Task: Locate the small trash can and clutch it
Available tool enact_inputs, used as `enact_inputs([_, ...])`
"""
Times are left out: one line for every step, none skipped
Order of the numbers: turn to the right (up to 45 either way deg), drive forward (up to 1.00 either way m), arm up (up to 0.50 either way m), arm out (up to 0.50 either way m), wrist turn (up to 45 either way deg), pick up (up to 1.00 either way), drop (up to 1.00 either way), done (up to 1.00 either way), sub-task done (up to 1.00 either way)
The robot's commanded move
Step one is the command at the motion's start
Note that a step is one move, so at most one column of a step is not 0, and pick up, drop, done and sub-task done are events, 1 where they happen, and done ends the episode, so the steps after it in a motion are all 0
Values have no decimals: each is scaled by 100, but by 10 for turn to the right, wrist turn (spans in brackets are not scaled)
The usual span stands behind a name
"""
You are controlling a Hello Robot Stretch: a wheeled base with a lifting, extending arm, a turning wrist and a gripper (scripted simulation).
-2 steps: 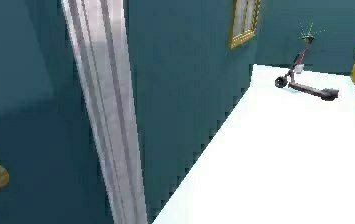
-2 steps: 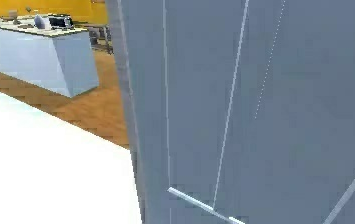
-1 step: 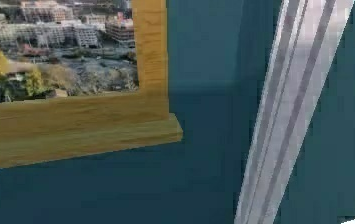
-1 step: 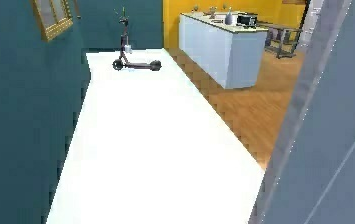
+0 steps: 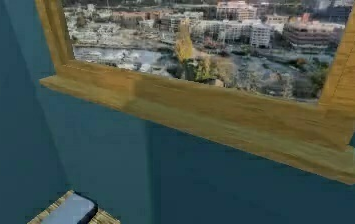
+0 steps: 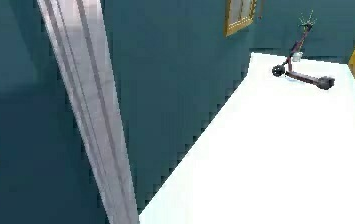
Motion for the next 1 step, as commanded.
enact_inputs([-450, 0, 0, 0, 0, 0, 0, 0, 0])
